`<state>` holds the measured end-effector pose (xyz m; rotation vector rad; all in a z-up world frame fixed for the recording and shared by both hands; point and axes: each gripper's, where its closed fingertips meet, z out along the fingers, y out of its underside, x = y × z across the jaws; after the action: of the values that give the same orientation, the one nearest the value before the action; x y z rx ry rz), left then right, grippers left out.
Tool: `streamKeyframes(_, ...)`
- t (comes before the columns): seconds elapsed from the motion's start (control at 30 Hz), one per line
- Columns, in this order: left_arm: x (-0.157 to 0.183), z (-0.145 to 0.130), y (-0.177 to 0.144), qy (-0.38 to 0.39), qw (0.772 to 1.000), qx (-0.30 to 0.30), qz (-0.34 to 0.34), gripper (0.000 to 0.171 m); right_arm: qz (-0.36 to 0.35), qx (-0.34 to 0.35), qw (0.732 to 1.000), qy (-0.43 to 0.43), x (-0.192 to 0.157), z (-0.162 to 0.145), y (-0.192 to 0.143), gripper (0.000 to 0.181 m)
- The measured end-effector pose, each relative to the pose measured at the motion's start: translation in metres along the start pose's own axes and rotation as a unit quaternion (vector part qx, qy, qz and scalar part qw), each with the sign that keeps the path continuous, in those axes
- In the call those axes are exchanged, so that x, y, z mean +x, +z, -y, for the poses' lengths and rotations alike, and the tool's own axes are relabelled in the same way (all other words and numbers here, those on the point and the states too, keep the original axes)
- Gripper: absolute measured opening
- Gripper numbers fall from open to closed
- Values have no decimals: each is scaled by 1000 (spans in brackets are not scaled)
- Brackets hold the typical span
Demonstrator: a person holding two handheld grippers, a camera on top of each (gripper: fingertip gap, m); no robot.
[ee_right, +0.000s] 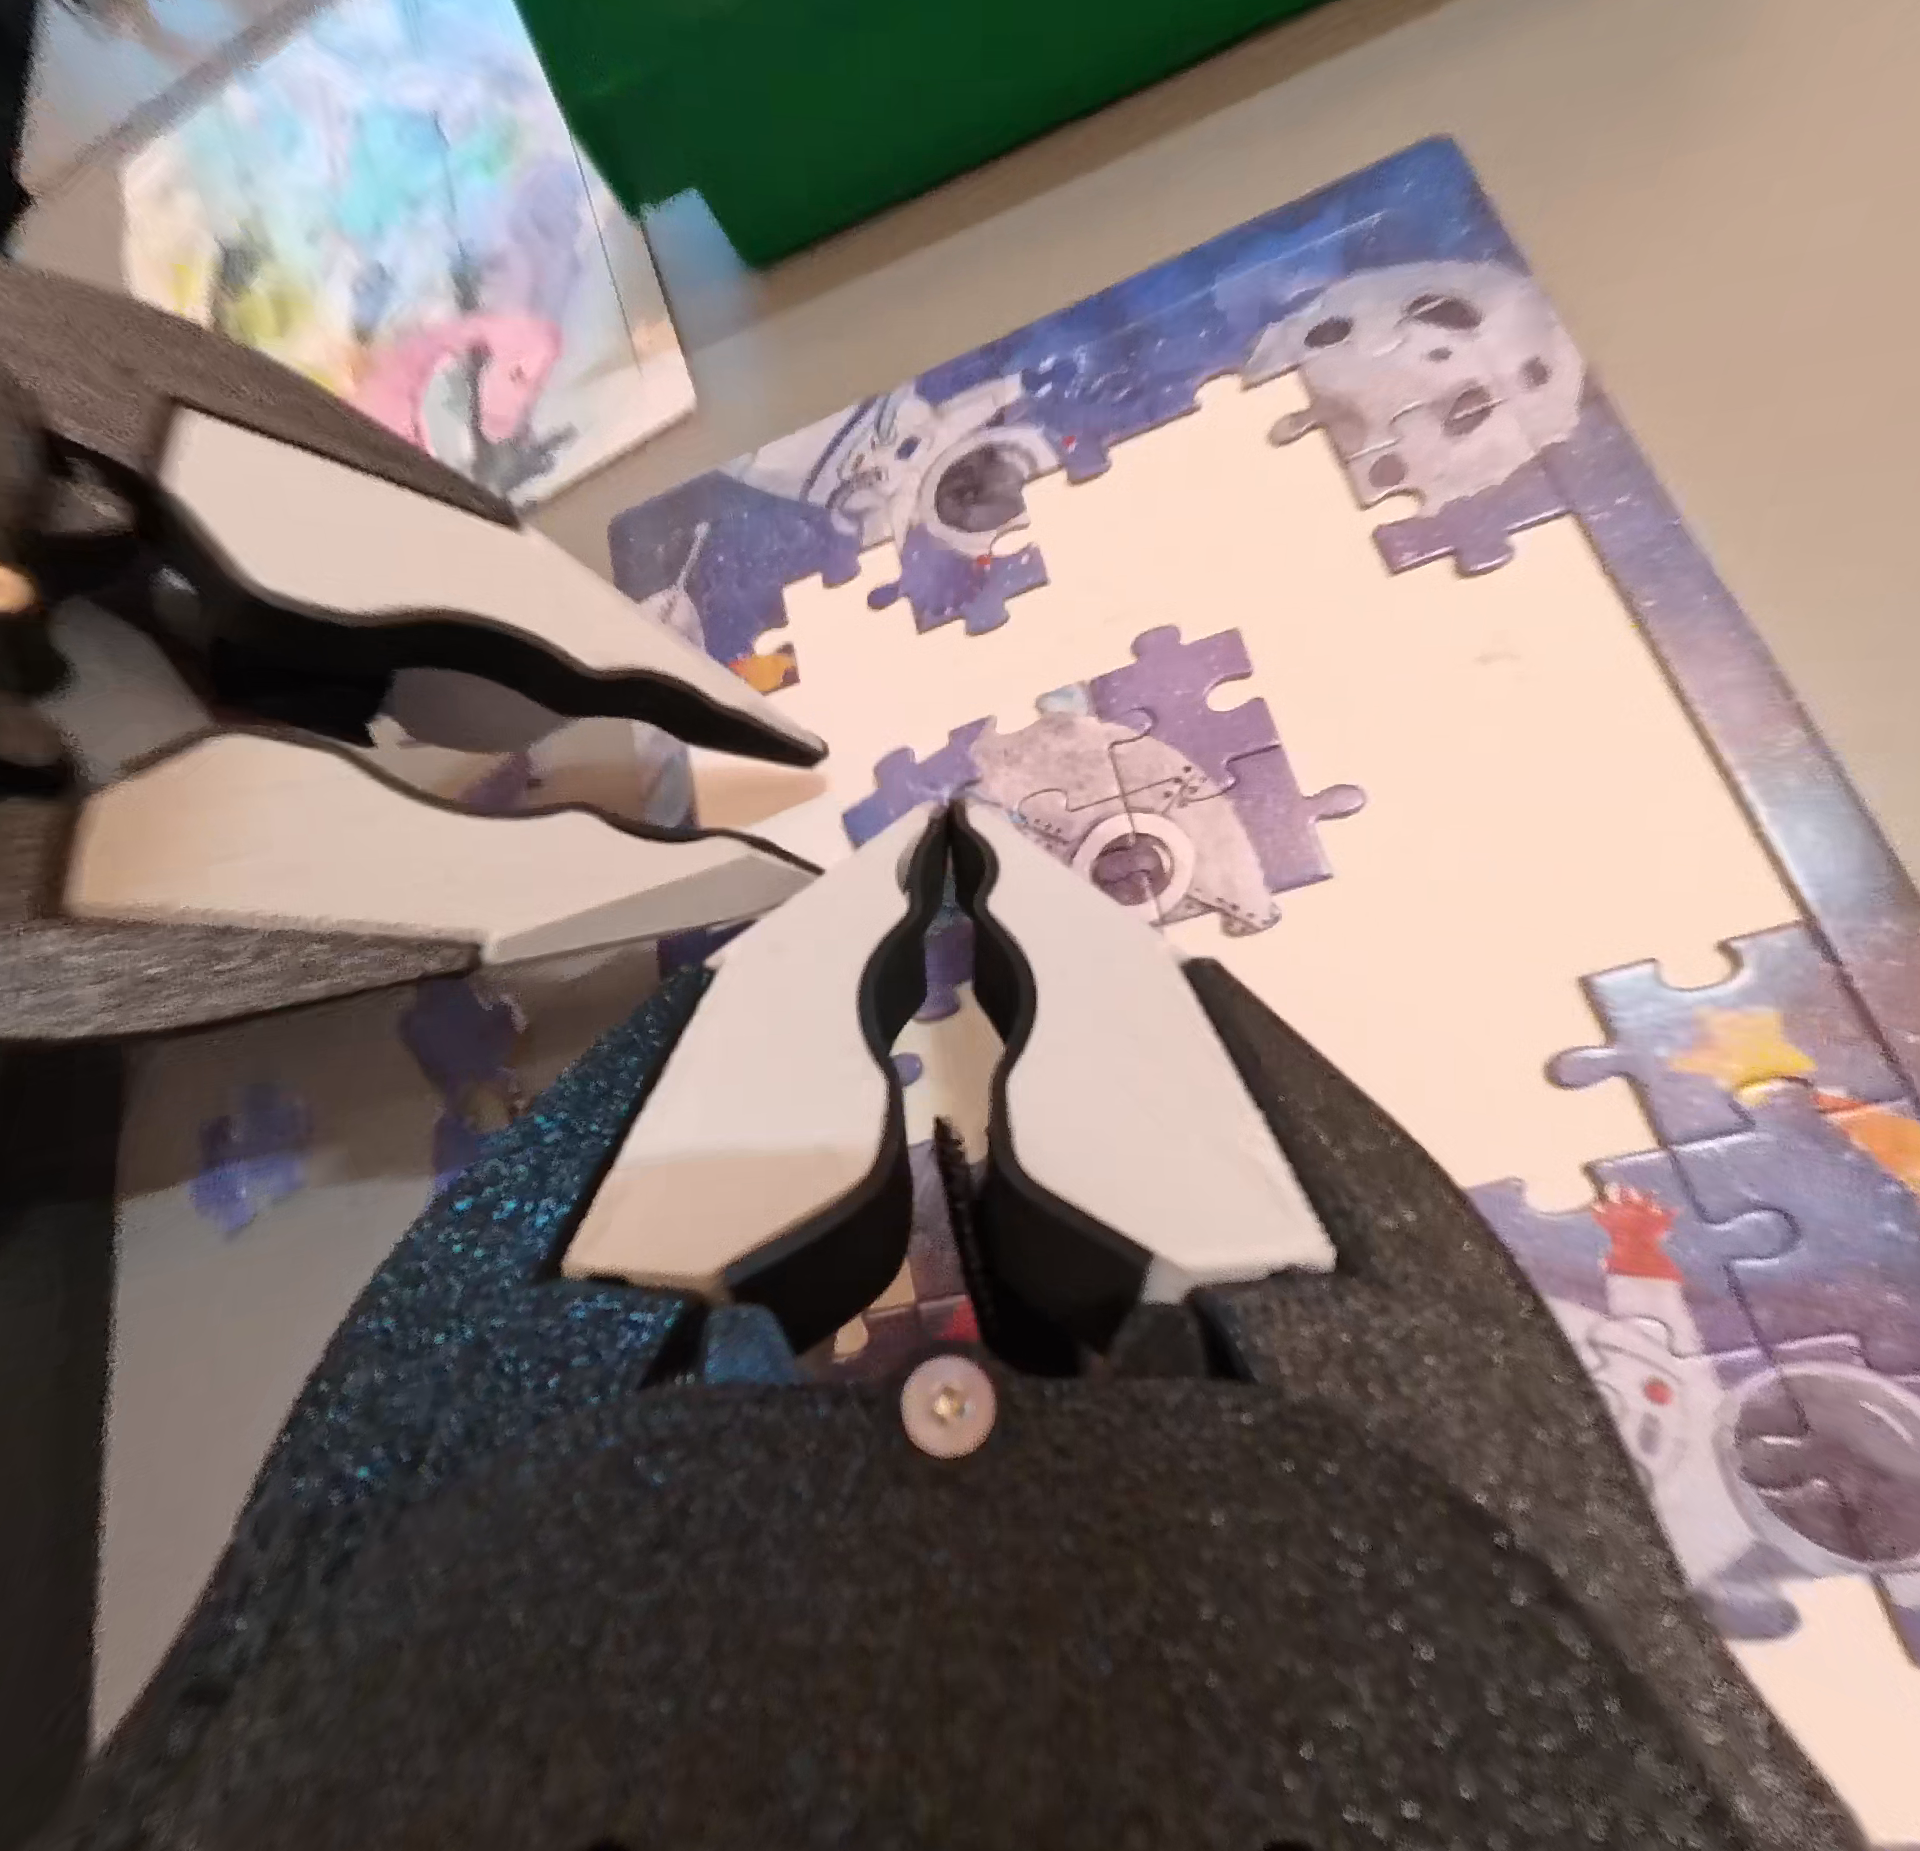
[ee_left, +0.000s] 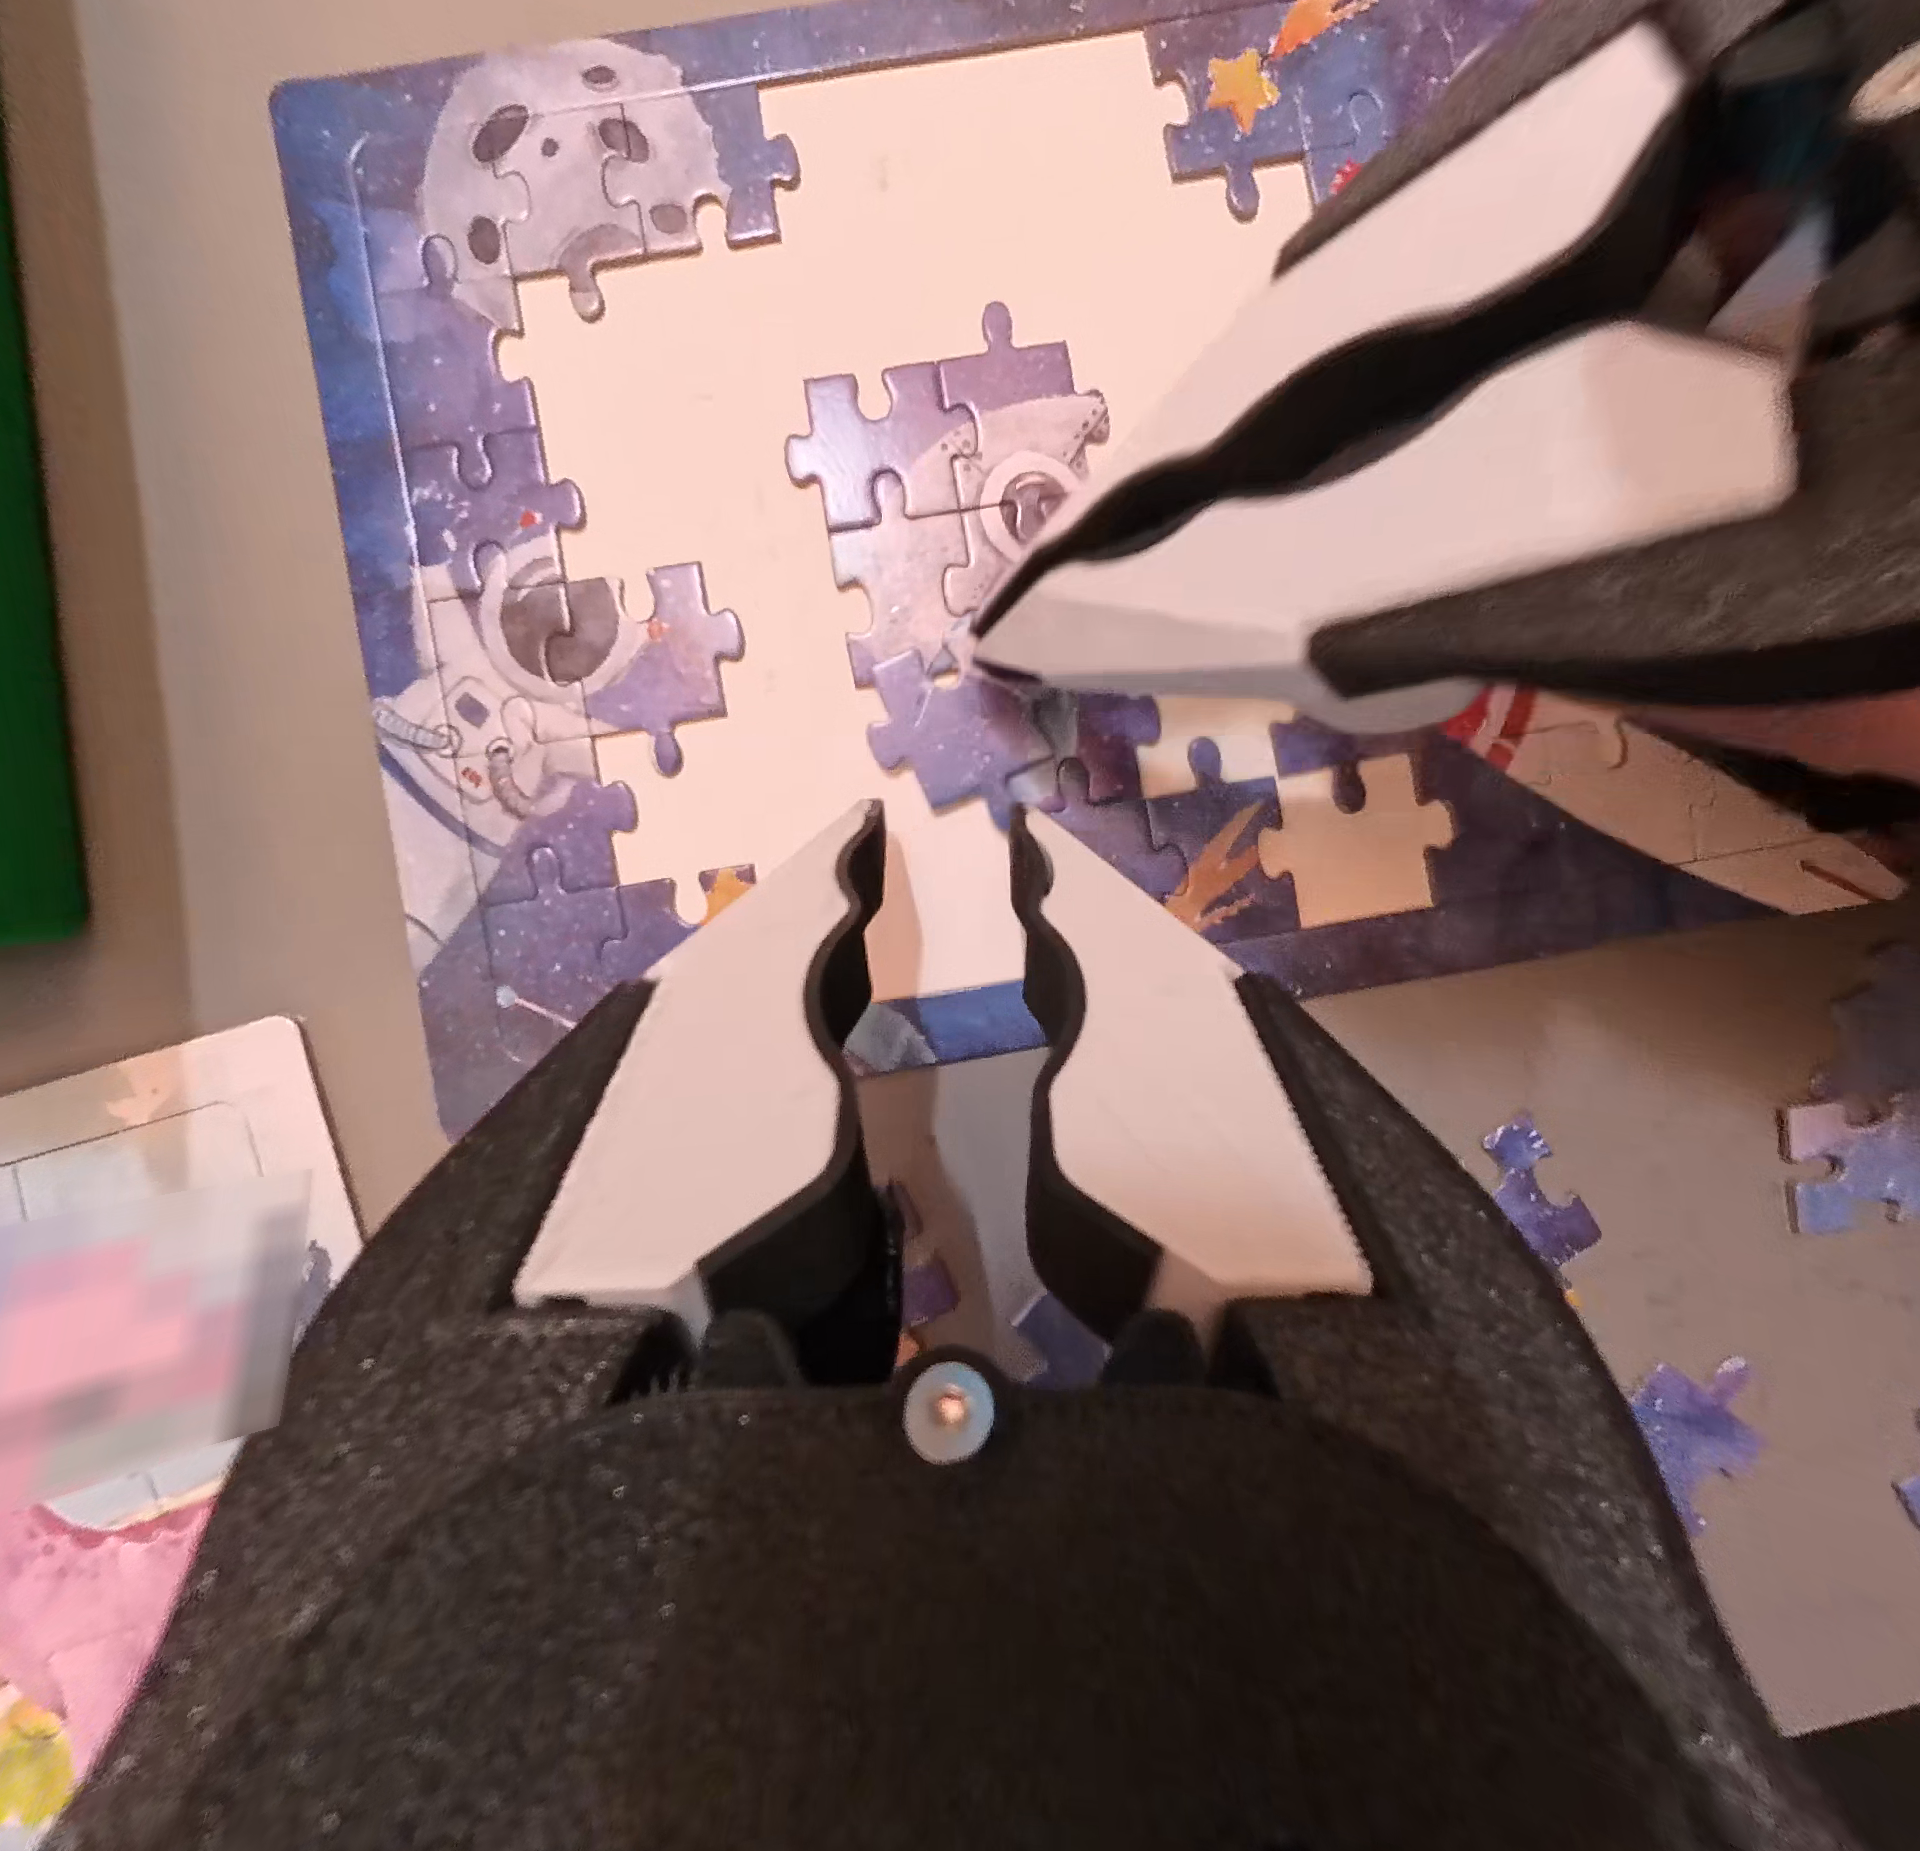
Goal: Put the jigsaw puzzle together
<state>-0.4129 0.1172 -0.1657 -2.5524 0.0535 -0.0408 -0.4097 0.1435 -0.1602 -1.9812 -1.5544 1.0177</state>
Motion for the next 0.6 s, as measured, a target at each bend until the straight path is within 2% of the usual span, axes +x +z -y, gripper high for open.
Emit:
streamKeyframes(0.13,-2,1,2,1,1000,0,-1,19,15,31,998,44,12,10,-18,0)
streamKeyframes(0.27,-2,2,3,7,1000,-2,-1,19,21,-10,999,33,8,-6,-8,0)
streamKeyframes(0.37,-5,-1,6,5,1000,-9,2,18,-1,-38,999,5,7,-13,-1,0)
streamKeyframes(0.6,-14,-4,6,2,1000,-11,14,17,12,-42,999,2,-2,-13,2,0)
